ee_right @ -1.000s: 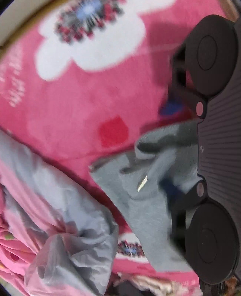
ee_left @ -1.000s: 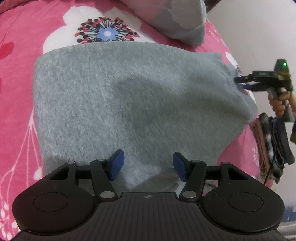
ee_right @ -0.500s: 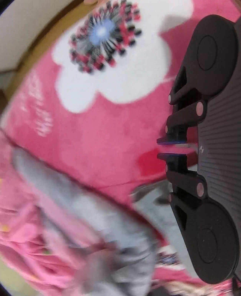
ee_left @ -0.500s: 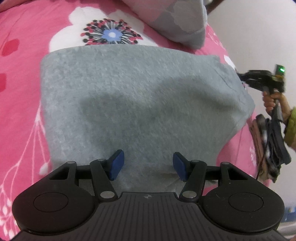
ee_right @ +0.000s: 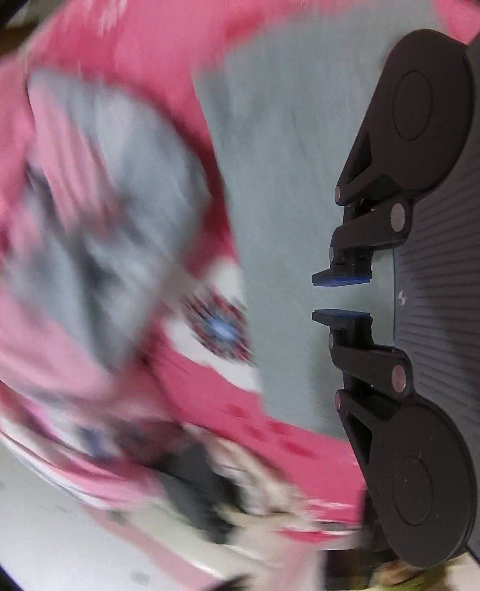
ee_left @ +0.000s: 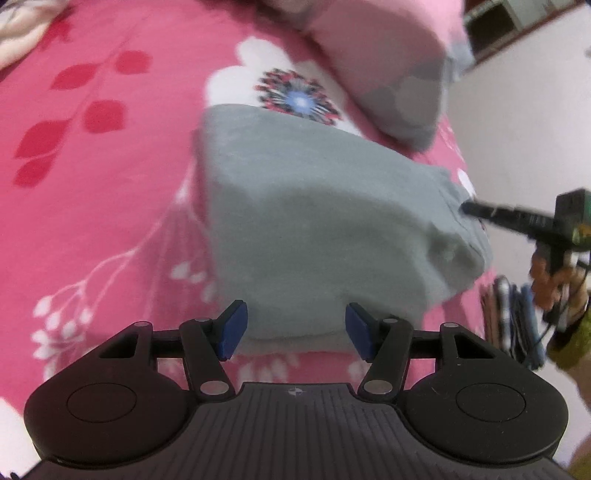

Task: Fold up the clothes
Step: 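Move the open left gripper to the folded sweatpants edge and close on it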

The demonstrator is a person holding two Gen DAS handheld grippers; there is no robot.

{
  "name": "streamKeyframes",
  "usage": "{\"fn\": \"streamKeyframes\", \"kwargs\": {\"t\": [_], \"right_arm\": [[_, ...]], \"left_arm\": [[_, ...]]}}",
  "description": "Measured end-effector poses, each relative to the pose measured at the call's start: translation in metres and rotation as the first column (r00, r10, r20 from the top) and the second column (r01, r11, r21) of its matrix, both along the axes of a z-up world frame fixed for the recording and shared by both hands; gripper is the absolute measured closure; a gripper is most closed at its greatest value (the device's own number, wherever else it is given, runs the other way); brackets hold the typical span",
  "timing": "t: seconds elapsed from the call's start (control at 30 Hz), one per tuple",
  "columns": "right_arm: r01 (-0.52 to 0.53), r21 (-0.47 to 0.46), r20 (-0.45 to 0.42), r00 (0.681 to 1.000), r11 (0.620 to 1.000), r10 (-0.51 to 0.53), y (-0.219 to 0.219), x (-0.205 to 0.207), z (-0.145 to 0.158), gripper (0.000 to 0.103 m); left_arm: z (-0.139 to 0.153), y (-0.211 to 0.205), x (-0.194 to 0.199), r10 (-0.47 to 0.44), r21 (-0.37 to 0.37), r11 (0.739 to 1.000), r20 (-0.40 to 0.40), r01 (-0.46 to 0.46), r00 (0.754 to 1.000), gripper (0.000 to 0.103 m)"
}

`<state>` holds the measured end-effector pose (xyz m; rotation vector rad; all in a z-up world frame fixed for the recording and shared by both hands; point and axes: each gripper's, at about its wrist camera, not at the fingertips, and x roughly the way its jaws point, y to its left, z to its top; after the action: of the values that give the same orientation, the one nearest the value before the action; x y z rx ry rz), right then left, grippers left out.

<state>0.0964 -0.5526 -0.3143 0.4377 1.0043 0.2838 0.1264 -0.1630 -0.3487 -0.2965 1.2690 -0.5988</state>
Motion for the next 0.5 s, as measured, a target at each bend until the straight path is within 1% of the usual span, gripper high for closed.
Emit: {"fn": "streamKeyframes", "kwargs": {"t": [0.07,0.1,0.13,0.2,0.23,0.27,0.3,0.33,0.37,0.43,0.47,0.5], "right_arm": [[-0.065,-0.044,0.007,0.998,0.997,0.065,0.036,0.017,-0.013,0.089],[-0.084,-0.064,0.012,0.996,0.994,0.085,0.051,0.027,-0.018,0.089],[-0.093,-0.082,0.018,0.995,0.992,0.095,0.063,0.038,-0.024,0.089],[-0.080,-0.117,0.032,0.996,0.990,0.084,0.080,0.058,-0.039,0.089],[-0.069,-0.155,0.027,0.997,0.986,0.074,0.085,0.068,-0.050,0.089],[-0.055,-0.214,0.014,0.998,0.975,0.060,0.088,0.078,-0.064,0.090],[-0.042,-0.252,0.008,0.999,0.967,0.045,0.089,0.085,-0.074,0.092],[-0.028,-0.256,0.009,0.999,0.966,0.031,0.088,0.088,-0.078,0.093],[-0.014,-0.266,0.004,1.000,0.964,0.016,0.089,0.090,-0.077,0.093],[0.008,-0.303,-0.016,1.000,0.953,-0.013,0.096,0.088,-0.061,0.090],[0.011,-0.297,-0.004,1.000,0.955,-0.012,0.102,0.083,-0.050,0.090],[-0.001,-0.265,0.010,1.000,0.964,0.004,0.107,0.080,-0.040,0.090]], "left_arm": [[-0.005,0.008,0.007,0.043,-0.004,0.999,-0.005,-0.043,0.999,0.044],[-0.010,0.009,0.011,0.055,0.002,0.998,-0.010,-0.055,0.998,0.044],[-0.015,0.008,0.015,0.048,0.018,0.999,-0.016,-0.048,0.999,0.044],[-0.028,0.002,0.021,-0.005,0.074,0.997,-0.029,0.007,1.000,0.044],[-0.034,-0.002,0.022,-0.038,0.104,0.994,-0.035,0.041,0.999,0.045],[-0.041,-0.004,0.023,-0.064,0.127,0.989,-0.039,0.069,0.997,0.044],[-0.046,-0.004,0.023,-0.084,0.125,0.988,-0.039,0.088,0.996,0.044],[-0.048,-0.002,0.023,-0.094,0.113,0.989,-0.033,0.097,0.995,0.044],[-0.049,0.000,0.023,-0.104,0.100,0.989,-0.027,0.106,0.994,0.044],[-0.051,0.005,0.023,-0.125,0.069,0.990,-0.020,0.126,0.992,0.044],[-0.051,0.008,0.023,-0.134,0.054,0.989,-0.017,0.134,0.991,0.044],[-0.052,0.010,0.024,-0.142,0.039,0.989,-0.013,0.142,0.990,0.044]]}}
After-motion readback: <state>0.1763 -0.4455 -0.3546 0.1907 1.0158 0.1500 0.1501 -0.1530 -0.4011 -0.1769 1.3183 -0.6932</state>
